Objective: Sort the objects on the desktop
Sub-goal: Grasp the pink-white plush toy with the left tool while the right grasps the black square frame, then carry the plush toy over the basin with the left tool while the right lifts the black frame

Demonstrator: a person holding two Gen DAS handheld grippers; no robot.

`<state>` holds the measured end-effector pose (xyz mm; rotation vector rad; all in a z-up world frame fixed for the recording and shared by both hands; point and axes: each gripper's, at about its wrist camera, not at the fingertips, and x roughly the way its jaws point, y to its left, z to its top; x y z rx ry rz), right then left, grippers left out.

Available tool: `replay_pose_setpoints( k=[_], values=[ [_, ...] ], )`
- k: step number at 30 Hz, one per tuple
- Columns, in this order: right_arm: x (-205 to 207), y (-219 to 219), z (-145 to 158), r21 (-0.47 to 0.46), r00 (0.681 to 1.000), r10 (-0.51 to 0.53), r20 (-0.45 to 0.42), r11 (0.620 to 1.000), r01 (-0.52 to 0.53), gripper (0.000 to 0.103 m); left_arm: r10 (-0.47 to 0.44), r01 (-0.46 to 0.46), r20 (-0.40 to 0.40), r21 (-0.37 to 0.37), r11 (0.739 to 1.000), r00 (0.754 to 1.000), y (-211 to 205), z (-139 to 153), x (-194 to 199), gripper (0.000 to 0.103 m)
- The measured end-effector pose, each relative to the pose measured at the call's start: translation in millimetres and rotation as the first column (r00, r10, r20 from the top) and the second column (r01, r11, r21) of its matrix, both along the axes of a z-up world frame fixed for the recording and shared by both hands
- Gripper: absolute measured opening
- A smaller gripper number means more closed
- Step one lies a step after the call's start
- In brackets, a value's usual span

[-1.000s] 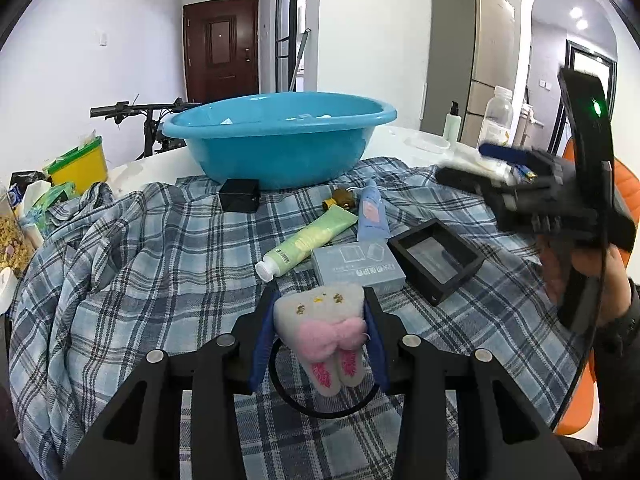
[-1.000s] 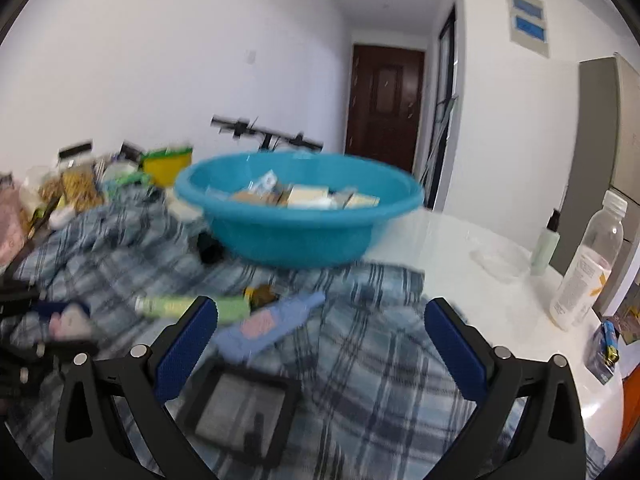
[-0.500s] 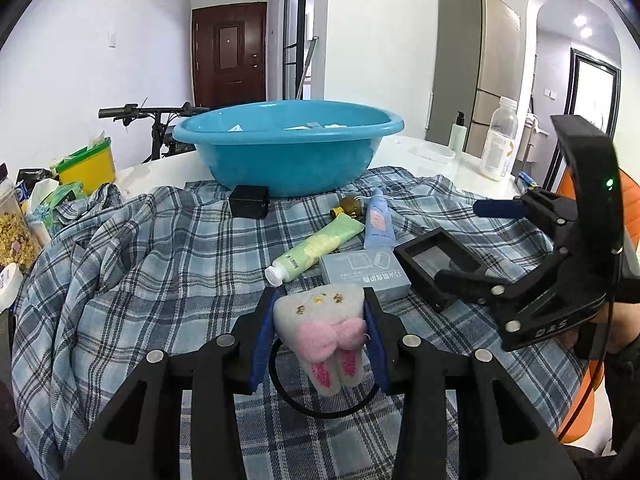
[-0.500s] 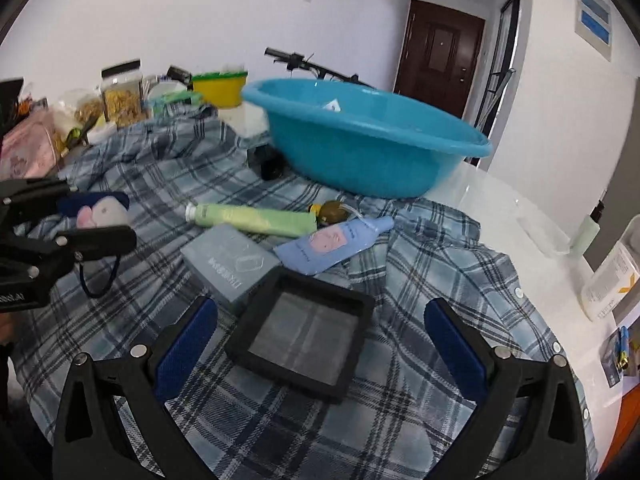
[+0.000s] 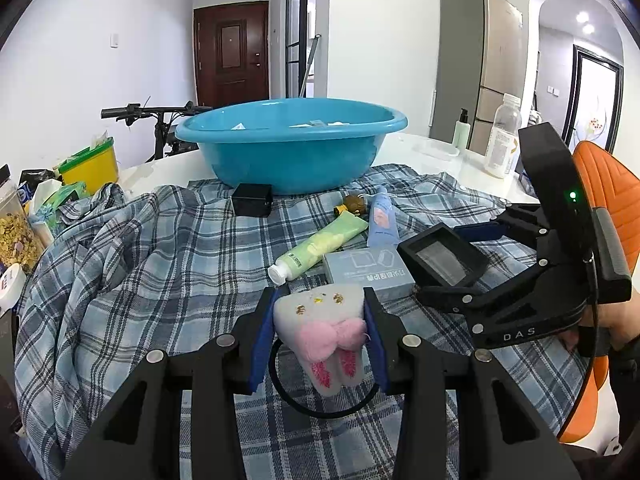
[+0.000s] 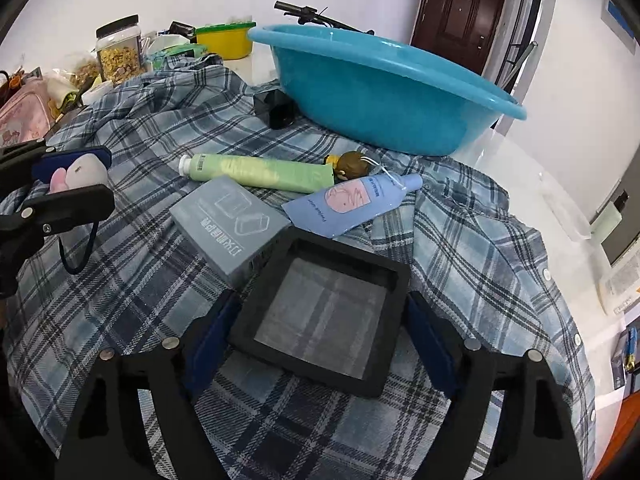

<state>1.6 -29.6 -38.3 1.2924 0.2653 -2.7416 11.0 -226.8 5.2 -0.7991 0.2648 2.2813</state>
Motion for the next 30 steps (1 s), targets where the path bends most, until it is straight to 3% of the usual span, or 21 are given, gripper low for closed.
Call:
replay_pose_setpoints(
  k=[16,22,30],
  values=[
    [14.8,18.4,21.4,-0.071,0.988,-0.081,-0.13,0.995,0.073,0.072,0.015,-0.015,-0.012,-0.019,1.0,1.0,1.7,-1.1,1.0,0.042],
    [22.4,34.0,28.5,-0.16,0.978,-0.116,-0.172,0.983,0.088,0.071,-0.007,0.007,0.009,0.009,1.0,1.0,-1.6,-0.5,-1.0,0.042],
    [27.9,32.1,32.9,-0.142,0.968,-0.126,-0.217,0.985,0.097,0.071,-0.019,0.019,0.009,0.034,0.999,1.0,-1.0,3.0,-4.2,0.042]
  ],
)
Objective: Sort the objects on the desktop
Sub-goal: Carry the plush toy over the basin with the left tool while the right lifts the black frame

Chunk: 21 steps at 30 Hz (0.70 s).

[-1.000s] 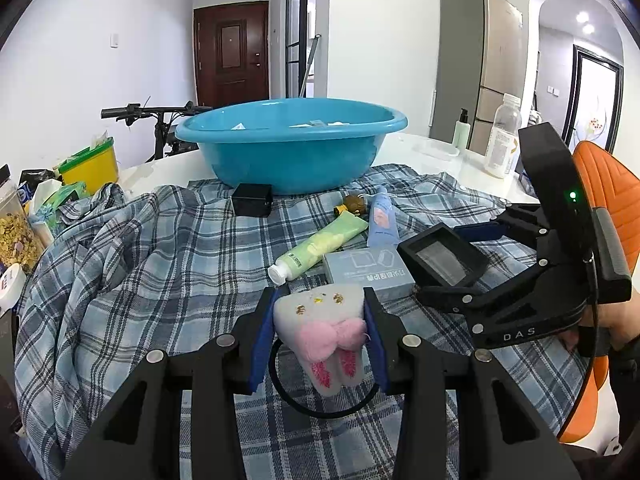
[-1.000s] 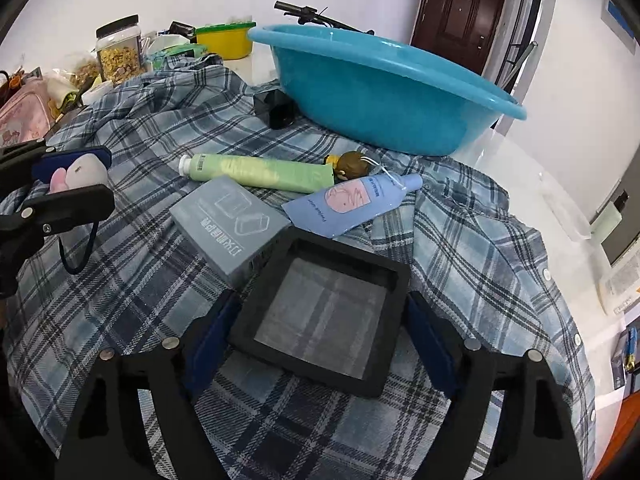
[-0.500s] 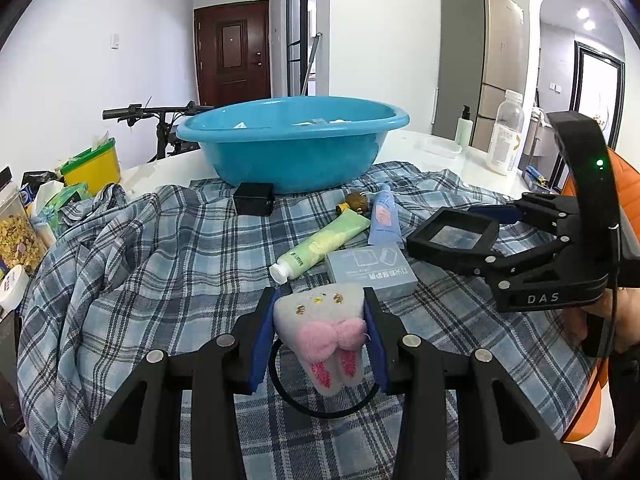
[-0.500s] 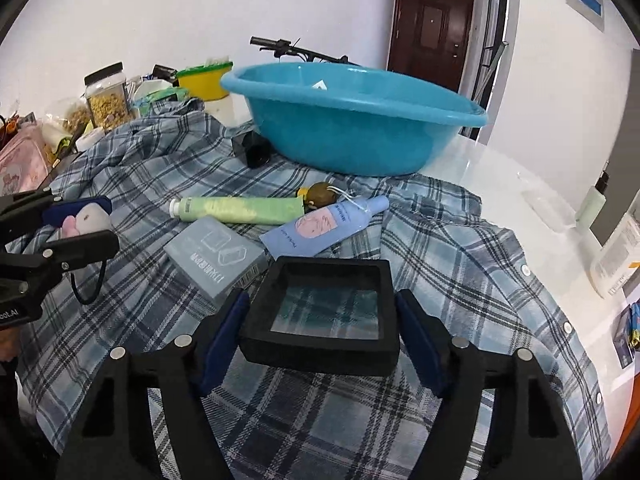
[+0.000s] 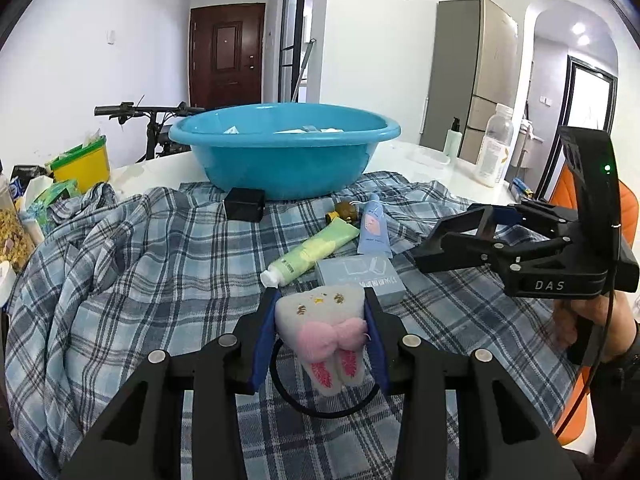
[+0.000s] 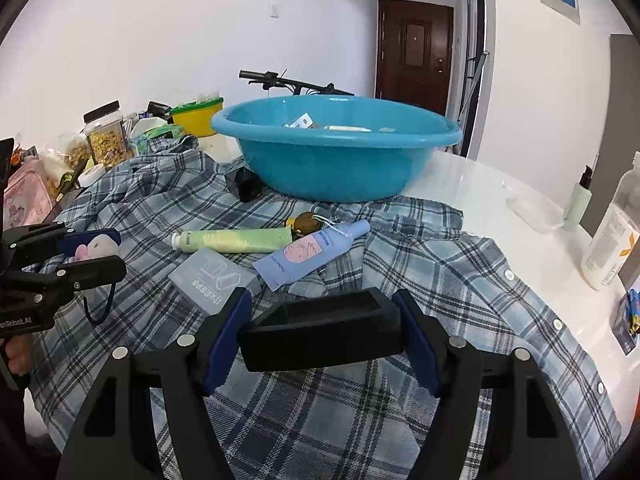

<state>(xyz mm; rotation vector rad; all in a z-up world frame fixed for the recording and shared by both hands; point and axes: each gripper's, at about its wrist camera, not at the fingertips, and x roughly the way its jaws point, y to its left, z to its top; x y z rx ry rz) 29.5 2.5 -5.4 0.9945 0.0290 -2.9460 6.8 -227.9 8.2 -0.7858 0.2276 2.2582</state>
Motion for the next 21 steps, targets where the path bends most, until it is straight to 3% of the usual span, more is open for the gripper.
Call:
replay_pose_setpoints(
  k=[7,14,21],
  values=[
    [5.0,2.3,2.8,-0.02,1.0,0.002,-0.026,1.0,-0.002,0.071,-0.005,0.006,-0.029,0.037,0.999,1.0,6.6,32.8,-11.1,0.042],
    [6.9,4.6,3.8,-0.034,0.999,0.007,-0.038,0.999,-0.008,0.071,0.001,0.006,-0.119,0.062,0.998,0.993,29.2,83.4,-34.4,0.042],
    [8.1,6.0,4.1,-0.047,0.999,0.006,-0.046,0.999,-0.008,0.07,0.021,-0.009,-0.166,0.074,0.997,0.986,53.7,111.2,-66.0,0.042]
  ],
)
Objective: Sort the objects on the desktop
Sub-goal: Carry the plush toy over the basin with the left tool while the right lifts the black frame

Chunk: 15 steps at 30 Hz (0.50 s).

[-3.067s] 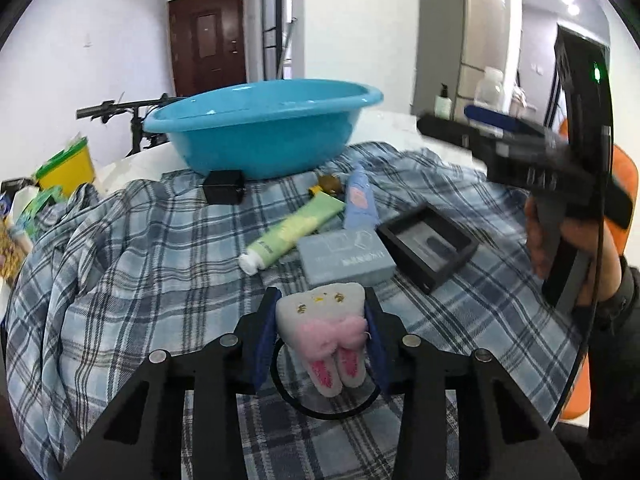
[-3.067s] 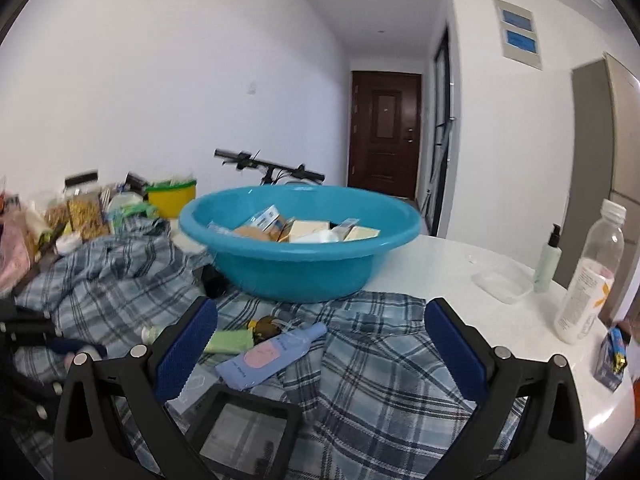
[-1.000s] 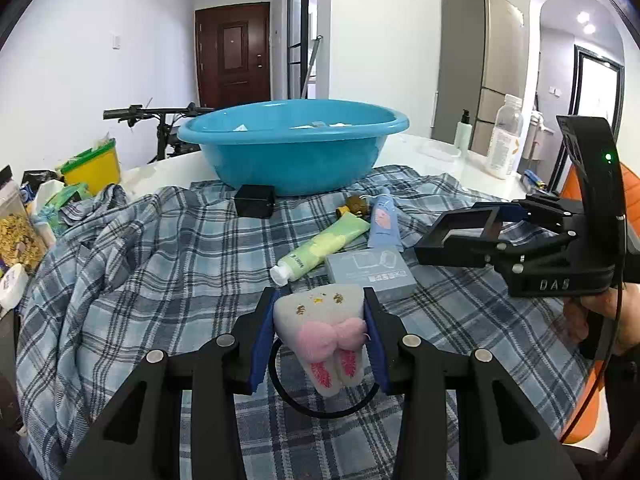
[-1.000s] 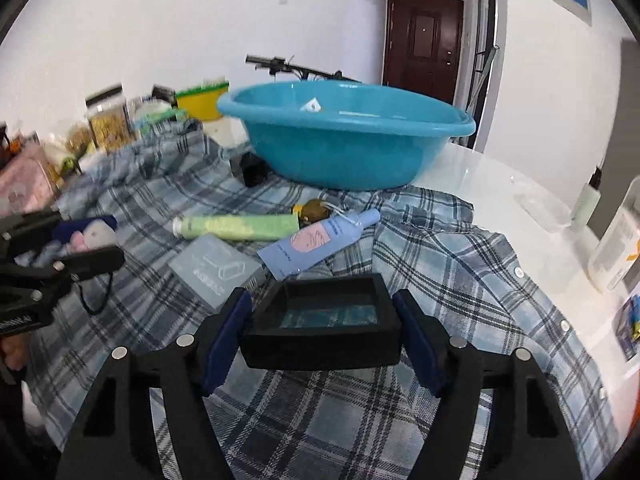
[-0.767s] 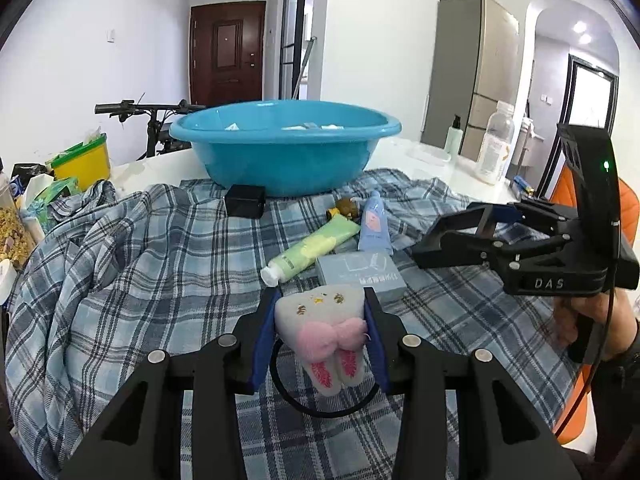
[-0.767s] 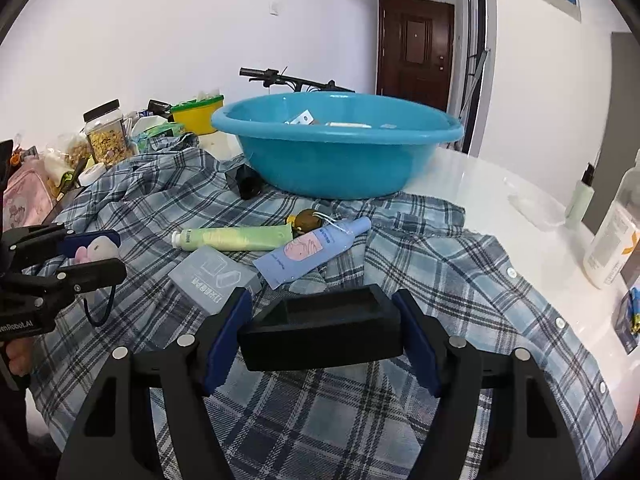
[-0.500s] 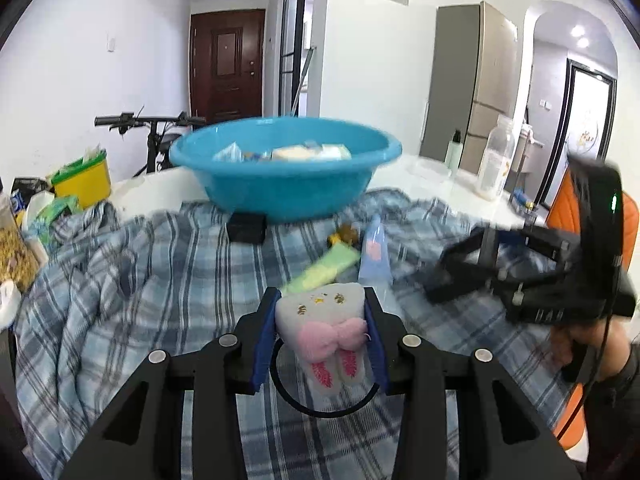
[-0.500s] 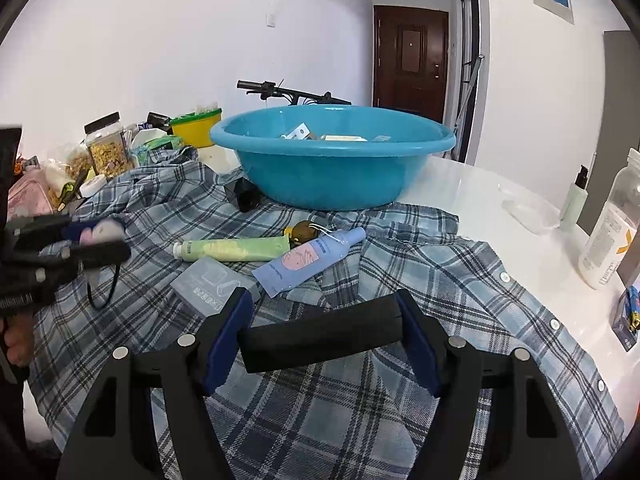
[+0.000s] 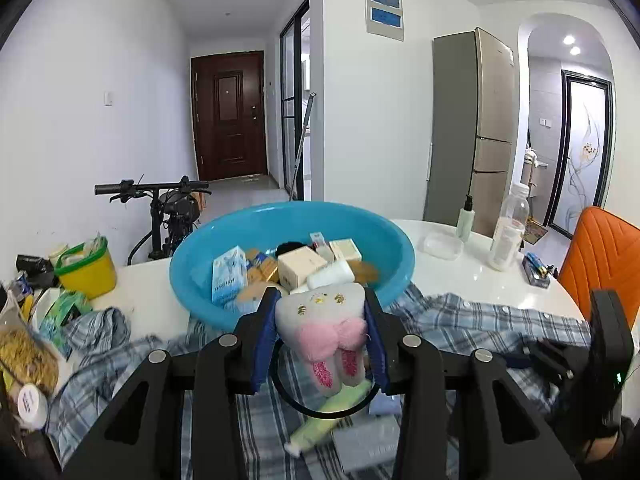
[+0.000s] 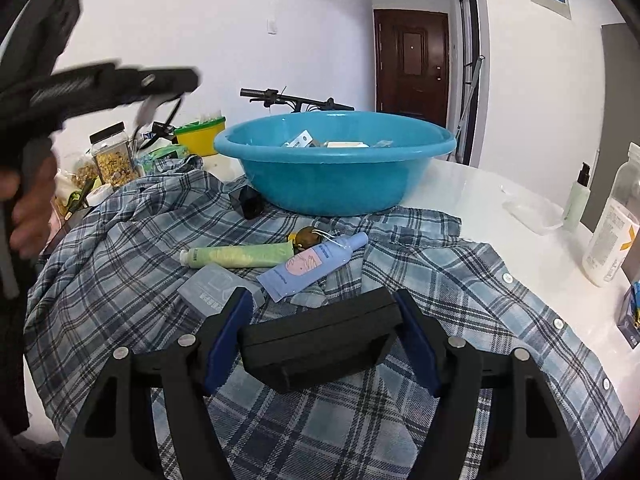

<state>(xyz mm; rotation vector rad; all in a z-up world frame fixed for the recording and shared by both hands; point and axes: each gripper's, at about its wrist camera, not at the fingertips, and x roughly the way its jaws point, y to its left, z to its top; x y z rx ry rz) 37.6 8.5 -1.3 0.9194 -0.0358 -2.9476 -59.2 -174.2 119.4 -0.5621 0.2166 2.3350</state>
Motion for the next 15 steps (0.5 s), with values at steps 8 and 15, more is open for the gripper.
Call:
replay_pose_setpoints(
  k=[8,15],
  values=[
    [-0.9,-0.2,-0.8,0.003,1.0,-0.005,0.007,1.0,0.005,0.07,0.017,-0.017,-0.002,0.03,0.999,1.0,26.7,0.1,-50.6,0.042],
    [-0.4,1.9,-0.1,-0.001,1.0,-0.015,0.005,1.0,0.015,0.07,0.044,-0.045,0.072,0.019,0.999,0.996,39.7,-27.5,-90.9,0.042]
  ],
)
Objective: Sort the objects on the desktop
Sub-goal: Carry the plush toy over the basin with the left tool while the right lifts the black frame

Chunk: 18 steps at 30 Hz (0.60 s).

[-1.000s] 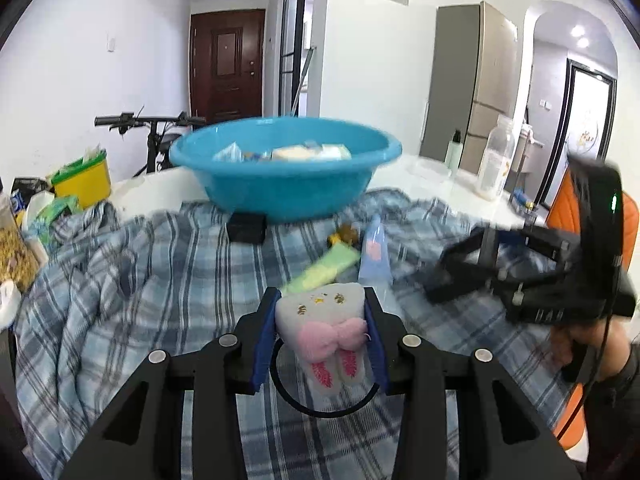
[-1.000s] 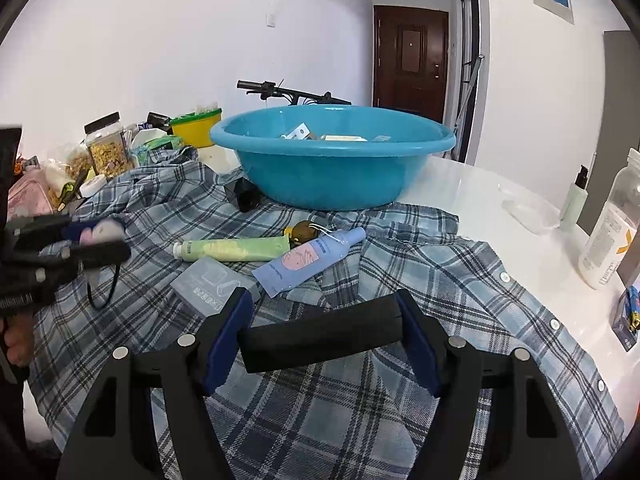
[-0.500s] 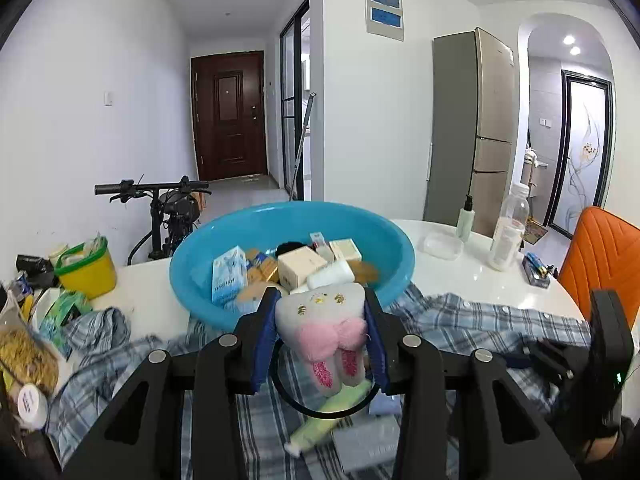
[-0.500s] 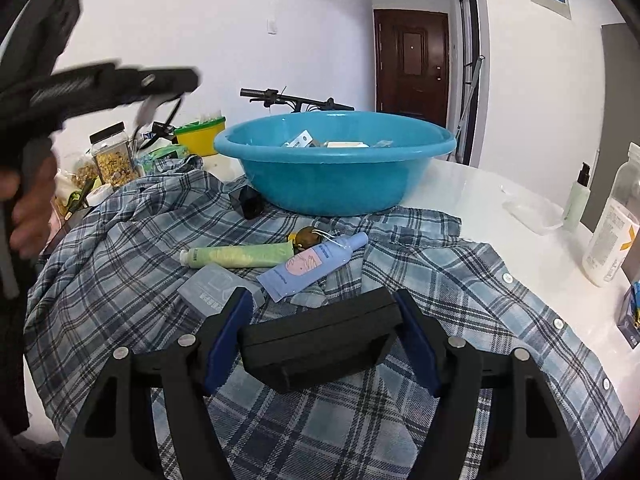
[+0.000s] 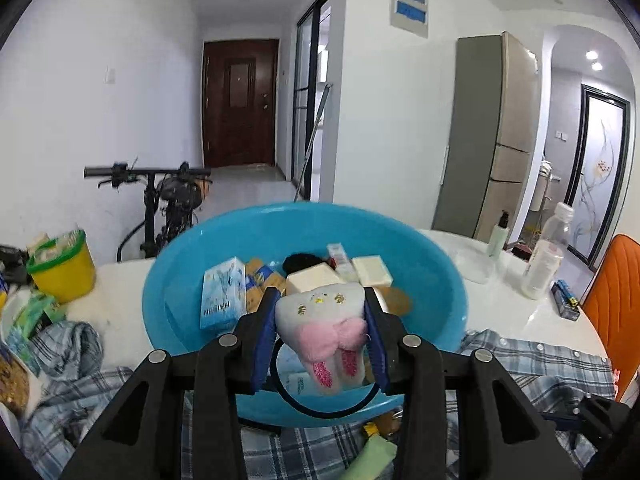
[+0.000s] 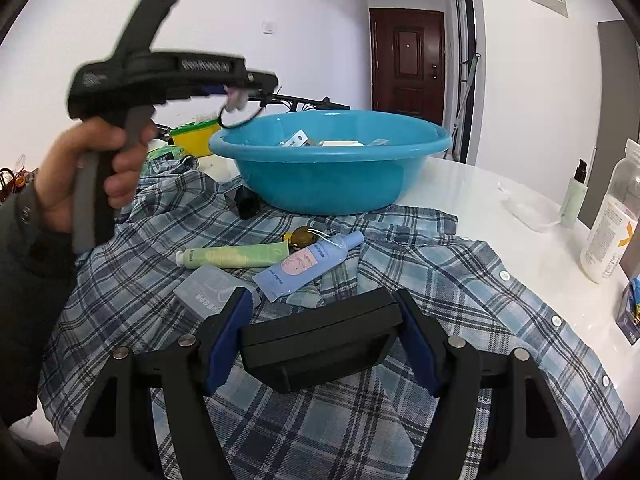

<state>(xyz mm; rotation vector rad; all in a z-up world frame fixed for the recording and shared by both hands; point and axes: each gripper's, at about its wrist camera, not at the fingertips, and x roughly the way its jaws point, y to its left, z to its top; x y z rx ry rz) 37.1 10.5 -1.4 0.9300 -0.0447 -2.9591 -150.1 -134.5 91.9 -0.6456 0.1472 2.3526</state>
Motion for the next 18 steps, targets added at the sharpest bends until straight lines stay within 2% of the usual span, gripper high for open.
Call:
replay_pose_setpoints(
  k=[6,12,18],
  values=[
    [0.6,-0.1,0.3,0.0,1.0,-0.006,-0.001,1.0,0.006,0.07,0.011,-0.011,0.024,-0.027,1.0,1.0,2.4,-16.2,-7.1,0.042],
    [0.3,4.7,1.1,-0.026,1.0,-0.016,-0.005,1.0,0.016,0.07,0.015,-0.015,0.0,-0.024,1.0,1.0,0.1,-12.8,-2.3,0.042],
    [-1.0,1.9,0.6,-0.007,1.0,-0.024,-0.003,1.0,0.024,0.07,0.025,-0.025,-0.002,-0.004,1.0,1.0,-7.6,-9.0,-2.2,0.042]
  ],
)
